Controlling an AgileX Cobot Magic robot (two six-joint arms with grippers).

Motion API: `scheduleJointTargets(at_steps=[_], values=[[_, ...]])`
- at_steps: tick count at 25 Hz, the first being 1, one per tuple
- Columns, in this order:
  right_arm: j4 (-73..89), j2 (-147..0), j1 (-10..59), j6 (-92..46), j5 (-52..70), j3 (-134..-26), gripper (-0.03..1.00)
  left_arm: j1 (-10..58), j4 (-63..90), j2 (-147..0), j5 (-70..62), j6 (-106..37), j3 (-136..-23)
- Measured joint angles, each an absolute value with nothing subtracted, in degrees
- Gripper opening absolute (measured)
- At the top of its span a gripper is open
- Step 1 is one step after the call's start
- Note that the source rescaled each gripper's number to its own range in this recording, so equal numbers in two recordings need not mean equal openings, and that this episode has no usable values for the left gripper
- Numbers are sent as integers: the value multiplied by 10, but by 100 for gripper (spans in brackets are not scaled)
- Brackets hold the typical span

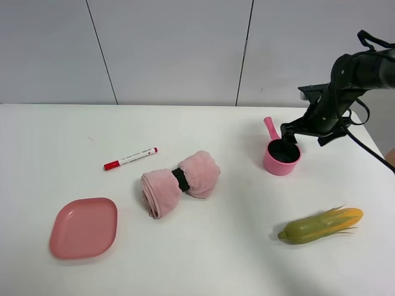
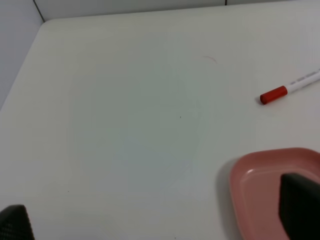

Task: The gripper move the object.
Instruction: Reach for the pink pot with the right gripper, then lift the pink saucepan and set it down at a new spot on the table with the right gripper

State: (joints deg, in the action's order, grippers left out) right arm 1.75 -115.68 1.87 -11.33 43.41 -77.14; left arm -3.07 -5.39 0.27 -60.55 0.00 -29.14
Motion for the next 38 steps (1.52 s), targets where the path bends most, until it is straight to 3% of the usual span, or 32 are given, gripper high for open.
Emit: scheduleJointTargets(at_steps=[7,10,18,22,24,31,38], values=[[17,-1192,19,-113,422,-771,99,-31,-54,3,-605,0,-291],[16,-1198,19,-113,421,-771,89,-31,-54,3,-605,0,-291],[16,-1203,19,-113,402,-771,51,-31,-54,3,-605,0,-291],[16,-1206,19,-105,407,-771,14,-31,-54,3,-605,0,-291],[17,-1206,19,-103,408,-771,5,-31,-54,3,-605,0,-291],[59,-1207,19,-100,480,-805,0,-31,-54,3,-605,0,-291],[82,-1207,31,-109,655,-944,0,-31,-54,3,-605,0,-291]])
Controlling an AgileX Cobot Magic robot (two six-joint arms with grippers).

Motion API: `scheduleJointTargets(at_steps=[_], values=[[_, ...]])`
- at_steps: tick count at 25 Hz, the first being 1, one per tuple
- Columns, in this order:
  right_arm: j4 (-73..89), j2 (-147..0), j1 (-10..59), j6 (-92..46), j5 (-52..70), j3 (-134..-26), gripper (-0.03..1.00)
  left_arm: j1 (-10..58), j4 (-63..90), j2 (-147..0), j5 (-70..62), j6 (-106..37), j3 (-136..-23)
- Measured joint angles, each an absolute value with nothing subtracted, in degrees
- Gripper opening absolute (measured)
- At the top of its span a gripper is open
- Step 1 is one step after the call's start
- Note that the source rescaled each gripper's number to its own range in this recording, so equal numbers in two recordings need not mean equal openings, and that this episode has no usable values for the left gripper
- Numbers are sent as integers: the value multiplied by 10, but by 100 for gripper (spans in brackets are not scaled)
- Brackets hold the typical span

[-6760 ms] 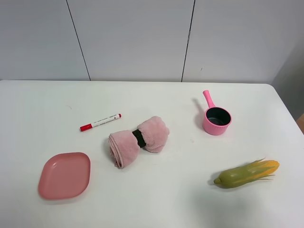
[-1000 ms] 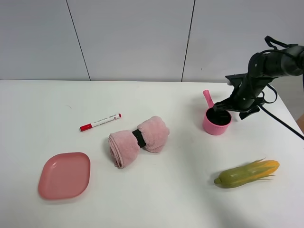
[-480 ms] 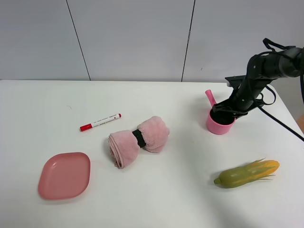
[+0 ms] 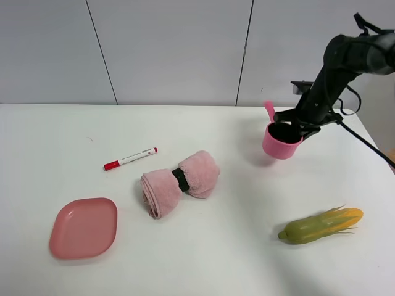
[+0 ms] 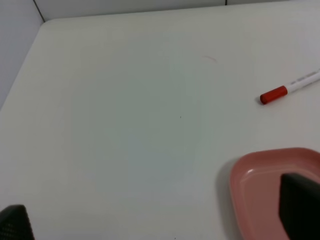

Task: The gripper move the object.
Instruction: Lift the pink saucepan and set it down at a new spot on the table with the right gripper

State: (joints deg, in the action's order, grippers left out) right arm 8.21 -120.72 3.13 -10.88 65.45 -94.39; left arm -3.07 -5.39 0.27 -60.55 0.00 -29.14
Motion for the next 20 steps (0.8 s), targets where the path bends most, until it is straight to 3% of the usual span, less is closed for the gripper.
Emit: scheduleJointTargets(at_steps=[10,15,20], values=[[53,-1207,160,-109,694,-1135,0,-31,-54,3,-605,0,-291],[53,-1207,228,-103,691,-1149,0,-31,-54,3,-605,0,-291],[44,-1210,275,-64,614,-1149,0,-31,-53,3,-605,0,-291]])
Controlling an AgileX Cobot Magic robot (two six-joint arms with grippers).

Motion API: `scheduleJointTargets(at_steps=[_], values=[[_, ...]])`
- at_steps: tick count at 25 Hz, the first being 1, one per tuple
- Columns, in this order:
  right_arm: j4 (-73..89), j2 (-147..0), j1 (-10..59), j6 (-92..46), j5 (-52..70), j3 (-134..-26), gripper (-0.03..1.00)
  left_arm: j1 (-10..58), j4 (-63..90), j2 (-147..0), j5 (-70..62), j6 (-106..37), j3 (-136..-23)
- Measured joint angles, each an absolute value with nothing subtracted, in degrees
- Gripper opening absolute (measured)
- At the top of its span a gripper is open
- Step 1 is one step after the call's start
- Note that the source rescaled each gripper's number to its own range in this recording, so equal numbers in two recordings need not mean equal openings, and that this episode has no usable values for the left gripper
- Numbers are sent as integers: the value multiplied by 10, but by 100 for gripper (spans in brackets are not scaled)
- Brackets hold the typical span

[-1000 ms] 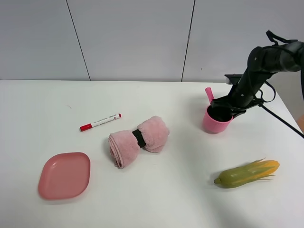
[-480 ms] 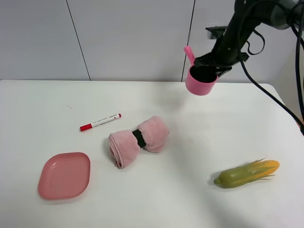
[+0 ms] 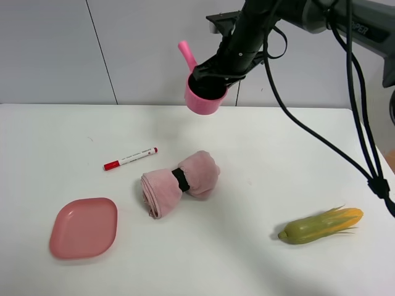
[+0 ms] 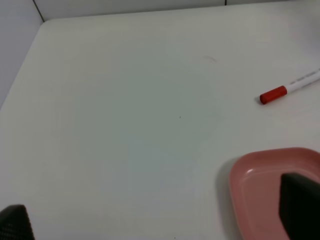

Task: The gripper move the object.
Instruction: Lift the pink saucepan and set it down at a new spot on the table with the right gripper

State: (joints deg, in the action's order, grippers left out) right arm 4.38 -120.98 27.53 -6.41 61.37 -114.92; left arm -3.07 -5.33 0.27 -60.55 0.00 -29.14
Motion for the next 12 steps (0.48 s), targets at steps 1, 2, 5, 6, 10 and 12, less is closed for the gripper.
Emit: scheduleJointTargets(at_steps=[1,2,5,6,10,12], values=[[41,-1214,283,-60,600,-1149,0,-31,-53,3,-605,0,-291],[34,-1220,291,-56,588,-1149,0,-31,-53,3,-605,0,-291],[19,-1248,309,-36,551,-1149,0,-31,-53,3,-605,0,-291],[17,-1262,312,-25,535,-1149,0,-31,-53,3,-605,0,-291],[4,-1309,313,16,483,-1150,0,-31,-53,3,-605,0,-291],[-8,-1332,312,25,473,-1157,0,-31,-53,3,-605,0,-291]])
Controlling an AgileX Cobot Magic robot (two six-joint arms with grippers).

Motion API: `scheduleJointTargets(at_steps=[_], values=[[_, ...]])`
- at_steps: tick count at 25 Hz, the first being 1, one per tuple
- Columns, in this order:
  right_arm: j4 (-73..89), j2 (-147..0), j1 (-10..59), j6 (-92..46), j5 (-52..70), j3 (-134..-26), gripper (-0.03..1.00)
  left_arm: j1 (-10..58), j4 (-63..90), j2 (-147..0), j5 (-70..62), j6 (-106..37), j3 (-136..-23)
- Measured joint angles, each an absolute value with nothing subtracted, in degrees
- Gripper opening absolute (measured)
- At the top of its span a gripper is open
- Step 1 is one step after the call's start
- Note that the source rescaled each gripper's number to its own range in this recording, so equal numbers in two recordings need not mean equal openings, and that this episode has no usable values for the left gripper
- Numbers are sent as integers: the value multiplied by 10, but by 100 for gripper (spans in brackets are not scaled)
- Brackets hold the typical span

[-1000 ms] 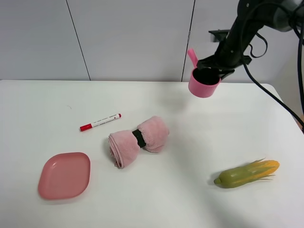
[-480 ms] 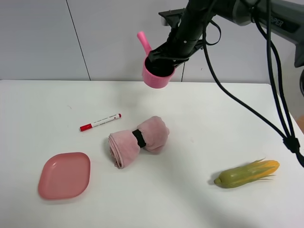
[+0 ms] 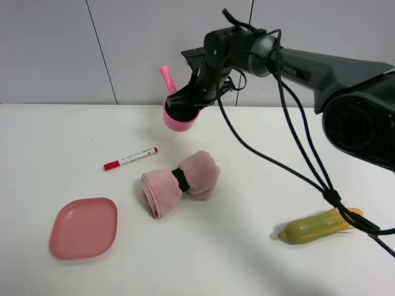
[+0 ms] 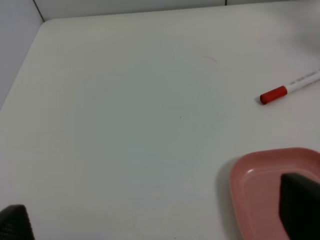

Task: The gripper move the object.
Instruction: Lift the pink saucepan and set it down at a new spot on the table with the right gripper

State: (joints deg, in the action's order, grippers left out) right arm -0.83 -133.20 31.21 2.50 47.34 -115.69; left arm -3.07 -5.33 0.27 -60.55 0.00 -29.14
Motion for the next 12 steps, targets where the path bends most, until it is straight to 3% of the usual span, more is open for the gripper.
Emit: scheduleJointTargets(at_steps=[12], values=[[-29,-1410,312,41,445,-1189,0,-31,-54,3,-605,3,-291]])
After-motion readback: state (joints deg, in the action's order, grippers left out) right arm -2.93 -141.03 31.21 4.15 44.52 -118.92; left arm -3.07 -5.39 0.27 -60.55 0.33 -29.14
